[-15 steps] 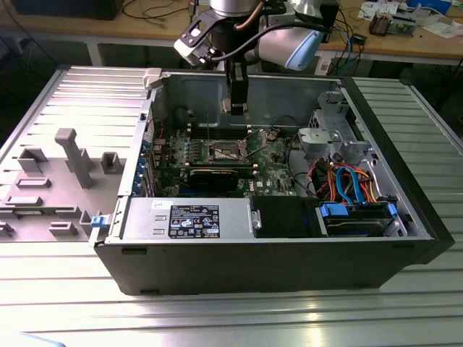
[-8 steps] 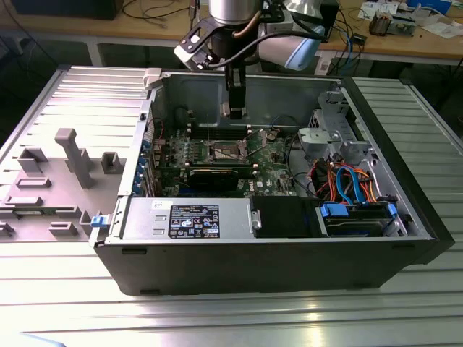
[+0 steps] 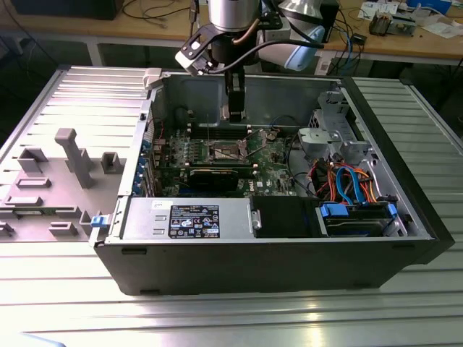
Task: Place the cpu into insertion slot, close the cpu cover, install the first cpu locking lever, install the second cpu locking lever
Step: 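Place the cpu into insertion slot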
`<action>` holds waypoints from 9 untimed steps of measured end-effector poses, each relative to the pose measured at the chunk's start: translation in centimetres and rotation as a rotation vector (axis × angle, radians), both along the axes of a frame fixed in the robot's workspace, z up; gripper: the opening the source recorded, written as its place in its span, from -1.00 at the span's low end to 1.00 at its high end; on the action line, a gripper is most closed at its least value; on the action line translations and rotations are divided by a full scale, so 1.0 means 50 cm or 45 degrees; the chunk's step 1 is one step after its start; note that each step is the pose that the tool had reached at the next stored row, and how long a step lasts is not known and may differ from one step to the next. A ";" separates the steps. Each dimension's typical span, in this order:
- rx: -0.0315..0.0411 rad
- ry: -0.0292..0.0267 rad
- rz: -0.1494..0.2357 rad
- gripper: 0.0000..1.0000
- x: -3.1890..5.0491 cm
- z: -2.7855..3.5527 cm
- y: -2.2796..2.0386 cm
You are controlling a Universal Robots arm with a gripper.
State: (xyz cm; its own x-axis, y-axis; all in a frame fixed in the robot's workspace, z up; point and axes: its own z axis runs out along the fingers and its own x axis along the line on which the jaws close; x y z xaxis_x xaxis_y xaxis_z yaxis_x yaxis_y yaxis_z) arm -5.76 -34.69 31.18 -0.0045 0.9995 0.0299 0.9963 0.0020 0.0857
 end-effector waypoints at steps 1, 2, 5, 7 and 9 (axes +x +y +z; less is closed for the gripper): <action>0.0000 0.0000 0.000 0.08 0.000 0.000 0.0000; 0.0000 0.0000 0.000 0.08 0.000 0.000 0.0000; 0.0004 -0.0003 0.000 0.08 0.000 -0.001 0.0001; 0.0002 -0.0001 0.000 0.08 0.000 -0.013 0.0002; 0.0000 -0.0001 0.000 0.08 0.000 -0.019 0.0003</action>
State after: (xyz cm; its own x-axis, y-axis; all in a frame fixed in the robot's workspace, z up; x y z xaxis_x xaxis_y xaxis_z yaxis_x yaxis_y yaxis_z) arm -5.76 -34.67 30.24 -0.0045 0.9995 0.0299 0.9963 0.0019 0.0858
